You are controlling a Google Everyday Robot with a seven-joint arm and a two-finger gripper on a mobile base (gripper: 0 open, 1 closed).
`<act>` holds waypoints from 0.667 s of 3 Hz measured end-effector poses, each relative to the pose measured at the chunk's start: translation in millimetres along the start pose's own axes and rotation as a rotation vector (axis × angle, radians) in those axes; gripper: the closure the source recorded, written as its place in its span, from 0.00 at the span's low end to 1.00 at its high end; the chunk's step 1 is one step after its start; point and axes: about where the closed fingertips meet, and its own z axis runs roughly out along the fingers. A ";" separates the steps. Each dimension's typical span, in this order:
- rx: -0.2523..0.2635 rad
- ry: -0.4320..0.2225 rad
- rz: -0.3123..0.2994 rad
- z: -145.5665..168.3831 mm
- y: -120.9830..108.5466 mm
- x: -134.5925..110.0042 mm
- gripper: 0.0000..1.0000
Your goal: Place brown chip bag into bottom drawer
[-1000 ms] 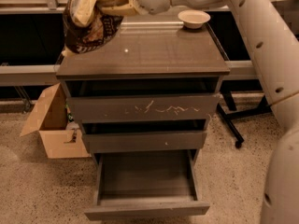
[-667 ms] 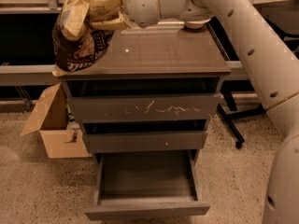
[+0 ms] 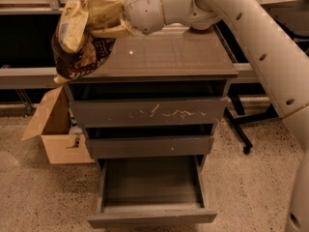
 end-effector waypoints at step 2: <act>-0.113 0.069 0.127 20.0 90.4 -35.4 1.00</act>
Offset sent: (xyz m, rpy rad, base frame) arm -0.1543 0.0033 -0.1003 -0.2712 0.2599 -0.0313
